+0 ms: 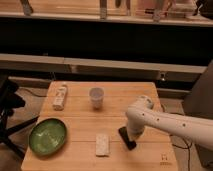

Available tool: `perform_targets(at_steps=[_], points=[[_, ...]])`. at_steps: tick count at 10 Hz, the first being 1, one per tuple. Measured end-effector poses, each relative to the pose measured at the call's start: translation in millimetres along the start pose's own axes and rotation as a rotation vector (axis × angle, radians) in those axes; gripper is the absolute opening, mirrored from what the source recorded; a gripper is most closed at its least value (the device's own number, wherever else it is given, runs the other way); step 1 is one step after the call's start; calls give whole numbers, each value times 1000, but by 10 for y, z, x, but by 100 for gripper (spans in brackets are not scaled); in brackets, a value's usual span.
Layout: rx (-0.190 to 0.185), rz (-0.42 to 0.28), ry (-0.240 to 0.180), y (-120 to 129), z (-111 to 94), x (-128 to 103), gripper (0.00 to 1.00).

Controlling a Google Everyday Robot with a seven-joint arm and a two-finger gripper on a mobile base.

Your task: Push the eraser across the table

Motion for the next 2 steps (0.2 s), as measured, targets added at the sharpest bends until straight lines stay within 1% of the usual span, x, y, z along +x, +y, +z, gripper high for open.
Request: perform_targets(at_steps=[1, 2], points=[[-4, -11, 6, 4, -3, -11, 0], [-9, -31, 11, 18, -9, -70, 0]])
